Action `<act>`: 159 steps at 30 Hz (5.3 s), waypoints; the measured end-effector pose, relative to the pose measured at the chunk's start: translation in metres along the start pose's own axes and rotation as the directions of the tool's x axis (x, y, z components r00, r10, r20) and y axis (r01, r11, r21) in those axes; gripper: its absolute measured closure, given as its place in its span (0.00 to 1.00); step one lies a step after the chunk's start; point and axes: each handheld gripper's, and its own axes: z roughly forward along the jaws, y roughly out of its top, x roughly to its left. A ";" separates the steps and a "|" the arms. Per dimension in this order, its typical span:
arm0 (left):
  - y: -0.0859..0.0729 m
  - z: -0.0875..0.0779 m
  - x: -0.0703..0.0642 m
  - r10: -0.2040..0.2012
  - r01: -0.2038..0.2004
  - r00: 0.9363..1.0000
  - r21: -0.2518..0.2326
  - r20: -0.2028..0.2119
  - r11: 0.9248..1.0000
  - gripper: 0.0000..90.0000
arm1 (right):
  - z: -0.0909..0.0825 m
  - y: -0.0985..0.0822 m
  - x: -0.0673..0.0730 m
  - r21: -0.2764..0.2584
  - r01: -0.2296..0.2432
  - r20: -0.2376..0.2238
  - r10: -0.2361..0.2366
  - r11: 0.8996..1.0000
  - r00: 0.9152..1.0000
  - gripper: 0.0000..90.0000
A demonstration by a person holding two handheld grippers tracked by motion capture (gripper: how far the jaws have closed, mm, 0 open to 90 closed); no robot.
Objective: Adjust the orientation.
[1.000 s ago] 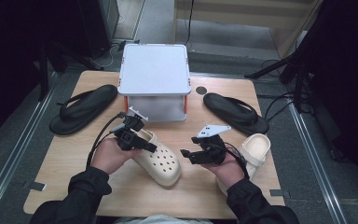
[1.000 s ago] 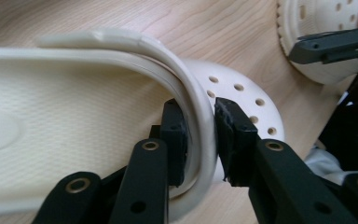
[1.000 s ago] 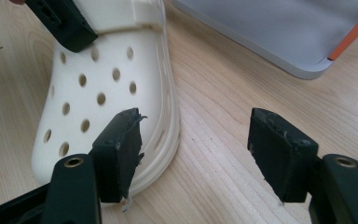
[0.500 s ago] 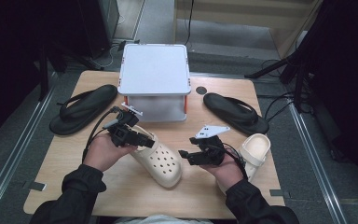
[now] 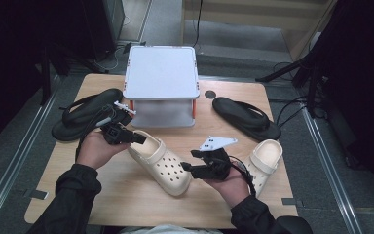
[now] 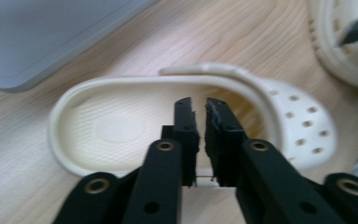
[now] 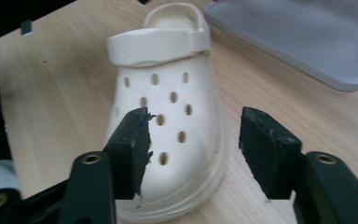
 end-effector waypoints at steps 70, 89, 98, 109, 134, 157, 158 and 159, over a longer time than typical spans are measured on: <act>-0.060 0.029 0.033 -0.007 0.007 1.000 -0.006 0.007 1.000 1.00 | 0.047 -0.019 0.008 0.099 -0.154 -0.011 0.156 0.983 0.988 1.00; -0.075 0.030 0.005 0.022 -0.023 0.999 0.022 0.037 1.000 1.00 | 0.060 -0.003 -0.020 0.065 -0.202 0.066 0.198 0.977 0.978 1.00; -0.076 0.034 -0.007 0.039 -0.041 0.998 0.024 0.051 0.999 1.00 | 0.068 0.004 -0.030 0.049 -0.208 0.087 0.203 0.977 0.975 1.00; -0.077 0.042 -0.024 0.062 -0.065 0.995 0.028 0.083 0.998 1.00 | 0.078 0.017 -0.040 0.059 -0.198 0.094 0.192 0.978 0.977 1.00; -0.071 0.060 -0.053 0.066 -0.068 0.988 0.009 0.139 0.998 1.00 | 0.106 0.042 -0.042 0.075 -0.178 0.094 0.171 0.981 0.981 1.00; -0.067 0.029 -0.047 0.005 0.003 0.992 -0.069 0.124 0.998 0.53 | 0.075 0.040 -0.047 0.041 -0.117 0.046 0.116 0.992 0.992 0.66; -0.067 0.029 -0.047 0.005 0.003 0.992 -0.069 0.124 0.998 0.52 | 0.075 0.040 -0.047 0.041 -0.117 0.046 0.116 0.992 0.992 0.66; -0.066 0.024 -0.048 0.012 -0.003 0.994 -0.081 0.108 0.997 0.51 | 0.071 0.040 -0.044 0.034 -0.095 0.040 0.093 0.995 0.995 0.64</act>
